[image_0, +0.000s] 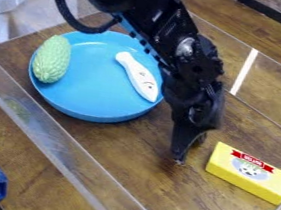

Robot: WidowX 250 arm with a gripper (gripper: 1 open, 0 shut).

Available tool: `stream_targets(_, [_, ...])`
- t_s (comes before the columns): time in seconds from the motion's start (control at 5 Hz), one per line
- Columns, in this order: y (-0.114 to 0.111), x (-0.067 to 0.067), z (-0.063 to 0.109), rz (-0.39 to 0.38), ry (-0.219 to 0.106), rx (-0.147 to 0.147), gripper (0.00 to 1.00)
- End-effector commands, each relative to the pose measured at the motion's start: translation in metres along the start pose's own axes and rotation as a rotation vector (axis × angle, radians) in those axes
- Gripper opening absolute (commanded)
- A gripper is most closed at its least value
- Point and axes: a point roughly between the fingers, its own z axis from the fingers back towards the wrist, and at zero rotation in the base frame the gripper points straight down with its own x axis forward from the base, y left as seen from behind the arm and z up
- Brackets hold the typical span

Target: Put the yellow brick in the blue tray

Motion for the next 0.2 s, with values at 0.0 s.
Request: stream_targets(0.0, [-0.0073,-0.0065,-0.0017,-0.061,-0.032,-0.046,0.00])
